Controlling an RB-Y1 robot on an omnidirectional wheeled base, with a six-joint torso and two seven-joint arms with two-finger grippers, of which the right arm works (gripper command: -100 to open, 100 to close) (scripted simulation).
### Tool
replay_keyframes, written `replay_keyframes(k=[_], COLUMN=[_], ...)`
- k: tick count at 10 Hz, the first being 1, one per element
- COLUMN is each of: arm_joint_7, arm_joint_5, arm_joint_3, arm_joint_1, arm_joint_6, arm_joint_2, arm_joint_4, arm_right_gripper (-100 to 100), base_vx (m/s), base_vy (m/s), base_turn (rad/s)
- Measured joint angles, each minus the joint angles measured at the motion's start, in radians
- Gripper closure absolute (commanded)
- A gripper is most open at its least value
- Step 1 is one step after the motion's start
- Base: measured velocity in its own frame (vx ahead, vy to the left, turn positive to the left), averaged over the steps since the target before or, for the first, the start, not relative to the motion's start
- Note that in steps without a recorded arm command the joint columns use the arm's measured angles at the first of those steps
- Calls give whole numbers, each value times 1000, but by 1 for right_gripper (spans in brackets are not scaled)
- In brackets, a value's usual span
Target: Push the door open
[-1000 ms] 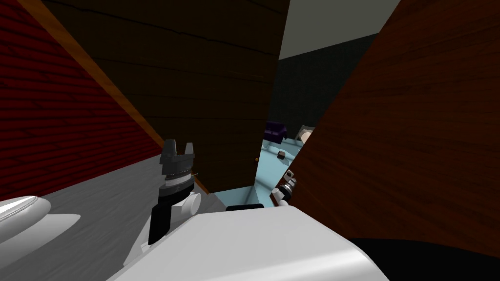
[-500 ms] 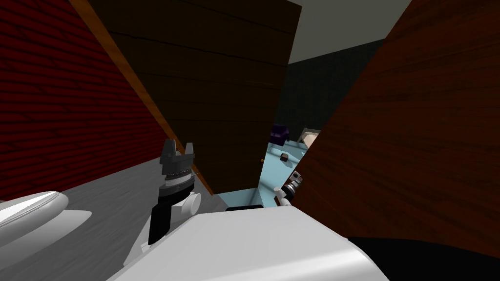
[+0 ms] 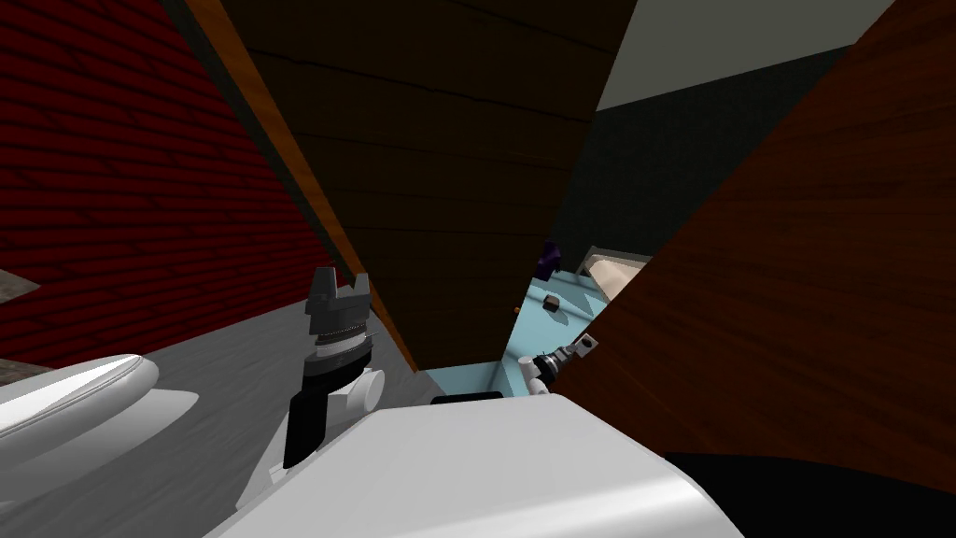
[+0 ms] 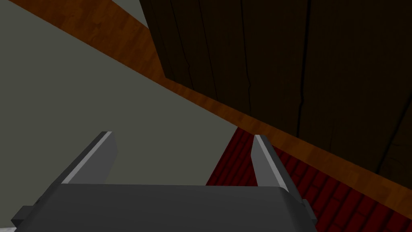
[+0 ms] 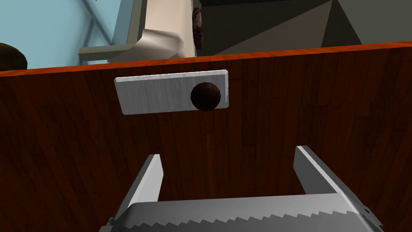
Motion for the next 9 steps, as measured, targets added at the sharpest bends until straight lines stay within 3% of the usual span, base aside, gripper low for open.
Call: replay_keyframes(k=[1, 2, 3, 5, 6, 7, 8, 9], arm_joint_7=[-1, -18, -26, 2, -2, -24, -22, -37], arm_joint_5=[-1, -4, -6, -13, -16, -19, -22, -25], arm_joint_3=[-3, -9, -12, -23, -28, -36, -41, -48], arm_joint_1=[5, -13, -15, 21, 17, 3, 19, 14], arm_joint_6=[-2, -23, -32, -3, -5, -28, -25, -38], arm_joint_2=[-14, -48, -61, -47, -63, -81, -70, -71], arm_joint_4=[-2, 51, 61, -21, -4, 51, 20, 59], arm_right_gripper=[-100, -100, -100, -100, -100, -100, -100, -100], base_vx=[49, 19, -2, 39, 16, 27, 41, 33], base_vy=[-169, -143, -63, -189, -224, -203, -205, -153], base_turn=[134, 49, -12, 150, 190, 111, 155, 72])
